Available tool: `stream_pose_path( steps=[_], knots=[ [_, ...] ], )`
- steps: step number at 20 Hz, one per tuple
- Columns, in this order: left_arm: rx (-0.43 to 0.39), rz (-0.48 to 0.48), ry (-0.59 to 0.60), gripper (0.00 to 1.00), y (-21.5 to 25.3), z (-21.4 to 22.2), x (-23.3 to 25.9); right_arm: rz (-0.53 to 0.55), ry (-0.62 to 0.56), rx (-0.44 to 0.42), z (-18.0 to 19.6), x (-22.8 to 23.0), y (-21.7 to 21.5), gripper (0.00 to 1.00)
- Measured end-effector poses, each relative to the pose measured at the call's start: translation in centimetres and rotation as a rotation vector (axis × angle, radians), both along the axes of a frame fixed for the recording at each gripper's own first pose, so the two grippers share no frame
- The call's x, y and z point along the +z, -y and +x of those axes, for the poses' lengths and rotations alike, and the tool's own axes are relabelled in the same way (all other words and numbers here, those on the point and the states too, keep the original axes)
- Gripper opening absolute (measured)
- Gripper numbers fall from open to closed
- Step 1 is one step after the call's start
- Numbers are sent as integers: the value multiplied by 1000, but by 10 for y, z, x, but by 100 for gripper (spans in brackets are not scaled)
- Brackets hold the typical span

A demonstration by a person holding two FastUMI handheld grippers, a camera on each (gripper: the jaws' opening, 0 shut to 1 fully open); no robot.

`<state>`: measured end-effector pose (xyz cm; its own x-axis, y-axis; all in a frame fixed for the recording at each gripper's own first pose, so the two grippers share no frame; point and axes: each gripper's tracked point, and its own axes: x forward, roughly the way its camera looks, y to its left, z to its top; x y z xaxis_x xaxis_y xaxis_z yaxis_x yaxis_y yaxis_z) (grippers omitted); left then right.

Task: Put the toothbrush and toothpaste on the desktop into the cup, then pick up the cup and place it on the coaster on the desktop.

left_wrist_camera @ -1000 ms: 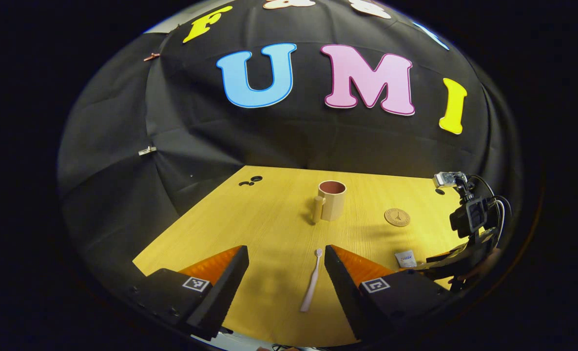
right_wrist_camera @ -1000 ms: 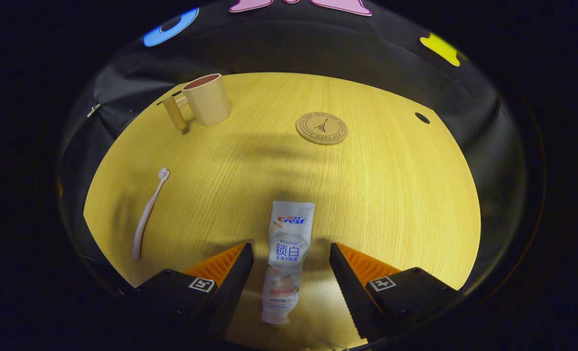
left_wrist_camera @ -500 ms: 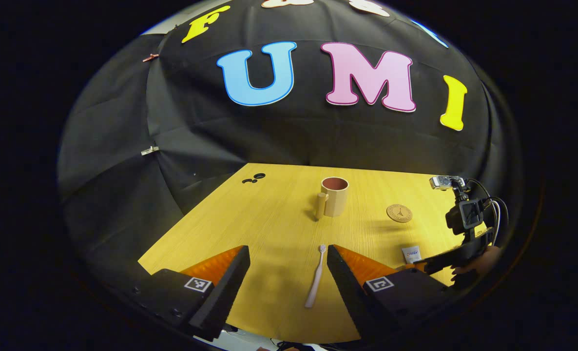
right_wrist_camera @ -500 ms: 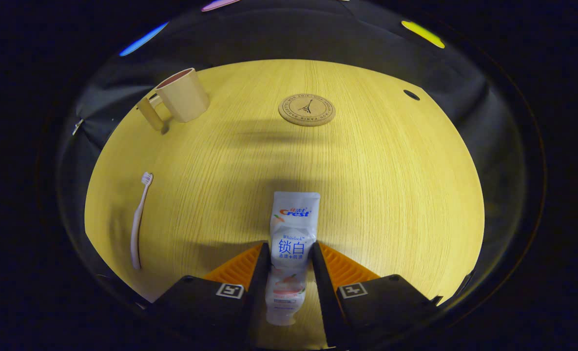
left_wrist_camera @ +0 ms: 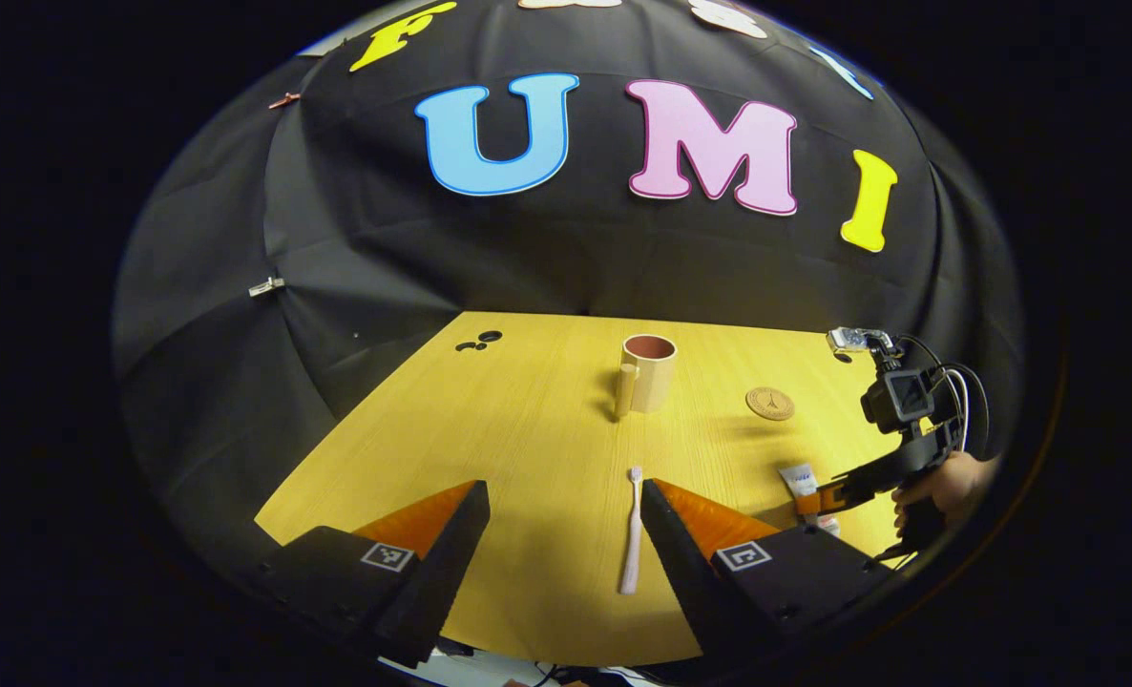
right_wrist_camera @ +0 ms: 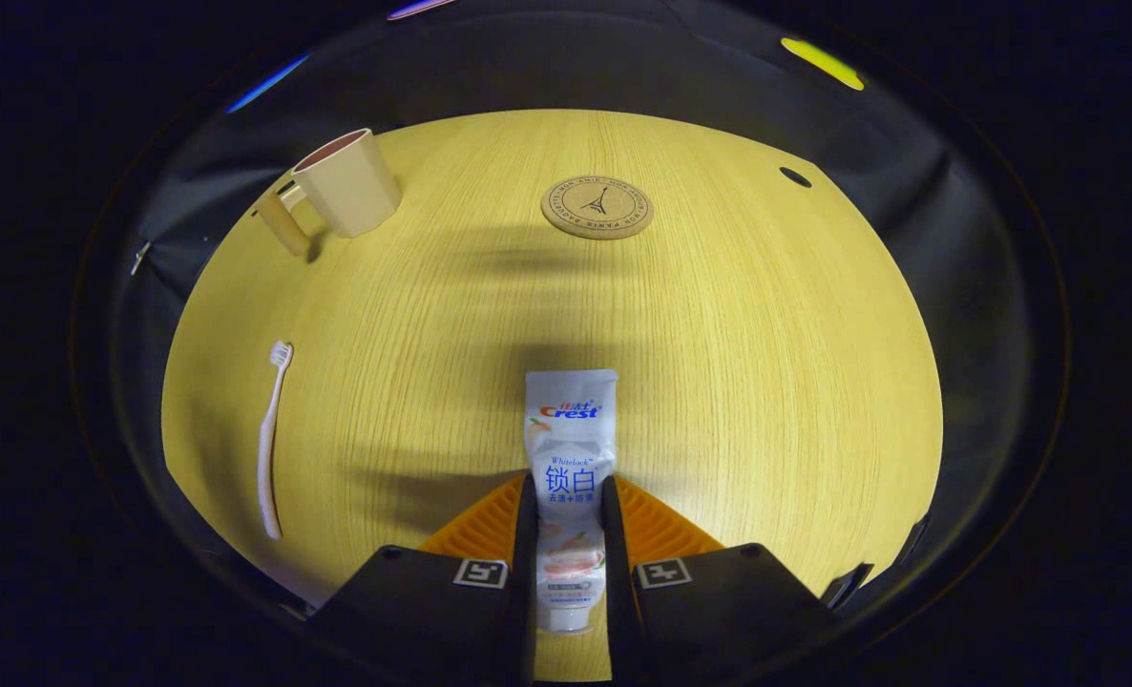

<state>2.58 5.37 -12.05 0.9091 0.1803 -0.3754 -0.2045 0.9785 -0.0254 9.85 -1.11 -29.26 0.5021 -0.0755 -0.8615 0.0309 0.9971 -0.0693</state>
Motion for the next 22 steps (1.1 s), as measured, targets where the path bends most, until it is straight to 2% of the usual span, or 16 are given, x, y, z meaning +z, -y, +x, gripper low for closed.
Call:
stream_pose_path(
  steps=[1,6,11,17,22],
  knots=[
    [-24,-18,-24,99,-1,2,-9,22,-6,-21,-4,3,1,28],
    [-106,-49,-86,99,13,17,-29,27,47,-28,-8,23,14,28],
    [-189,-50,-221,99,41,48,-74,80,124,-17,-14,59,17,28],
    [-201,-76,-379,99,52,70,-115,93,193,62,-22,84,17,28],
    [-189,-35,-451,94,52,84,-133,148,235,87,-20,98,12,28]
  ],
)
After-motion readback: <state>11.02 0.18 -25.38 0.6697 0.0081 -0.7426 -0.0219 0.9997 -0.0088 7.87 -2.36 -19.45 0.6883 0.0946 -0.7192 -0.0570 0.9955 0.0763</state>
